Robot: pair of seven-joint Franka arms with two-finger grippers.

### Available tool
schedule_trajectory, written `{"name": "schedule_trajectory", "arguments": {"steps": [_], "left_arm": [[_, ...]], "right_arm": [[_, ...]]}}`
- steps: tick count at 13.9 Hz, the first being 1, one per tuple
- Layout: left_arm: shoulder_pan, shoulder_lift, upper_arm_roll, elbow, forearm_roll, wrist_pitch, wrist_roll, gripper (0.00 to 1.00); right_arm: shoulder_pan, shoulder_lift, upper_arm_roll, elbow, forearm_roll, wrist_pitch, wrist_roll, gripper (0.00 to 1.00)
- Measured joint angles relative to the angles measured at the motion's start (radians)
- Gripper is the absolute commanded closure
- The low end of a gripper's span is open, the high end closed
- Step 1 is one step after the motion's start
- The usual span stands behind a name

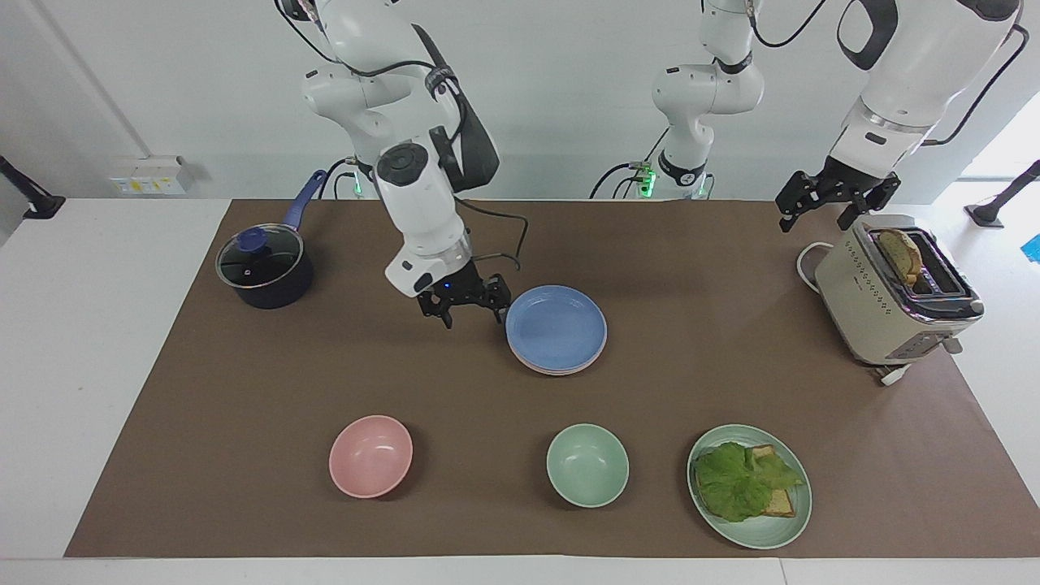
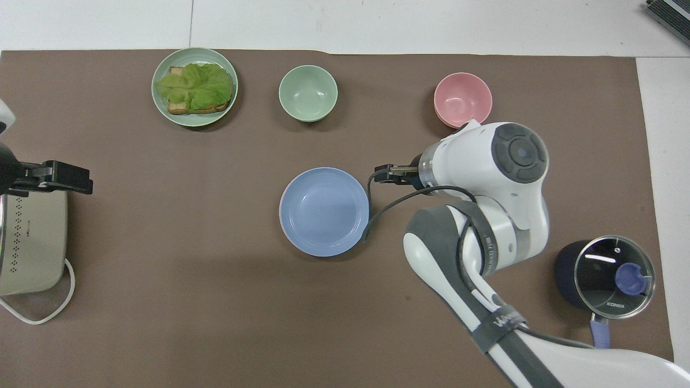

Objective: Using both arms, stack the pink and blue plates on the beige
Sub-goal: 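Release the blue plate and withdraw the right gripper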

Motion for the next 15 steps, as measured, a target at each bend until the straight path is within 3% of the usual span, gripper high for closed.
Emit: {"name": "schedule_trajectory", "arguments": {"steps": [4,15], "left_arm": [[0.0,0.0,0.0,0.0,0.0,0.0,0.0,0.0],[0.0,0.0,0.0,0.0,0.0,0.0,0.0,0.0]], "right_arm": [[-0.078,-0.069,-0.001,0.04,-0.08,-0.156,-0.001,0.0],[-0.291,-0.252,-0.019,0.153,-0.149,-0.524,-0.073,0.0]]}}
